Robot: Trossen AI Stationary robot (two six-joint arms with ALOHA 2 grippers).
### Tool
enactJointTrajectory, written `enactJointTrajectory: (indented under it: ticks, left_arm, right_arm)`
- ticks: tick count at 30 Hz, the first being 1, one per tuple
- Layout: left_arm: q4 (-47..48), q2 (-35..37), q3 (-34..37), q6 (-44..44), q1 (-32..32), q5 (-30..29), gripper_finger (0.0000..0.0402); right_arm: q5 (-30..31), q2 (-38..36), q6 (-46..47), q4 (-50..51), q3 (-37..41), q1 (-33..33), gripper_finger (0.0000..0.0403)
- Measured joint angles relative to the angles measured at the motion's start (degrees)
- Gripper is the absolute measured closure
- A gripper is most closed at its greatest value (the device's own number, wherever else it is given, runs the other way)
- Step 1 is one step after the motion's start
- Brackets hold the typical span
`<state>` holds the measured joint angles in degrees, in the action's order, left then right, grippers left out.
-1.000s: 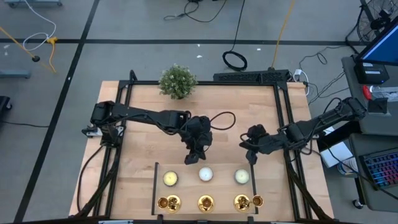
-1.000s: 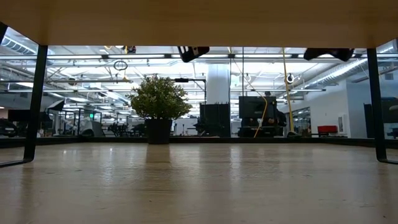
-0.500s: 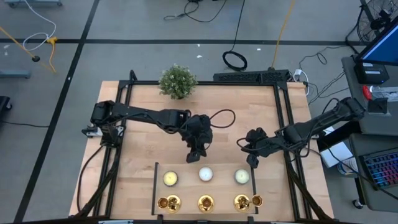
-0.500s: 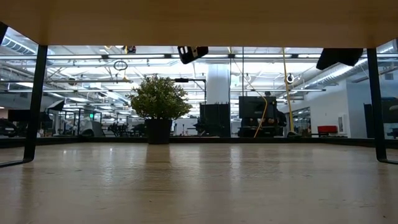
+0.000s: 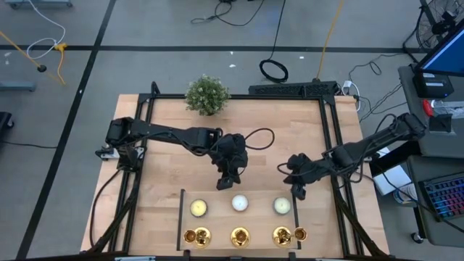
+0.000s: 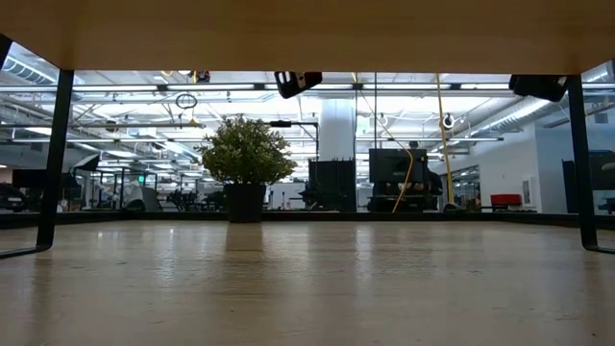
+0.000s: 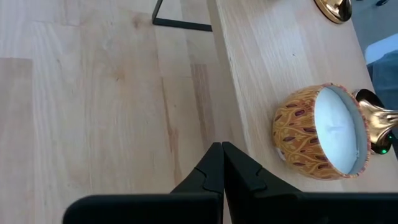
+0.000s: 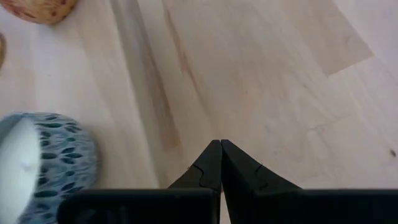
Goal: Pick & Place candle stick holders
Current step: Adjust the shelf
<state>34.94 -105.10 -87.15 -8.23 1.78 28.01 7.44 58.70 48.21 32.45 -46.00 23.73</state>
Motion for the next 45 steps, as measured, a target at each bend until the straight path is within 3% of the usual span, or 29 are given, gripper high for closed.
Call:
enactJointTrajectory:
  ticks: [35,45]
  left_arm:
    - [-0.89,0.0,0.0,-0.52,0.15,0.44,0.0401]
    - [-1.29,0.0,-0.02,-0.57,0.15,0.19,0.0401]
  right_arm:
    - [-12.08,-2.03,1.48,-1.38,0.04,0.02,0.0403]
    - [-11.92,-2.03,1.66,-1.38,0.04,0.02,0.0403]
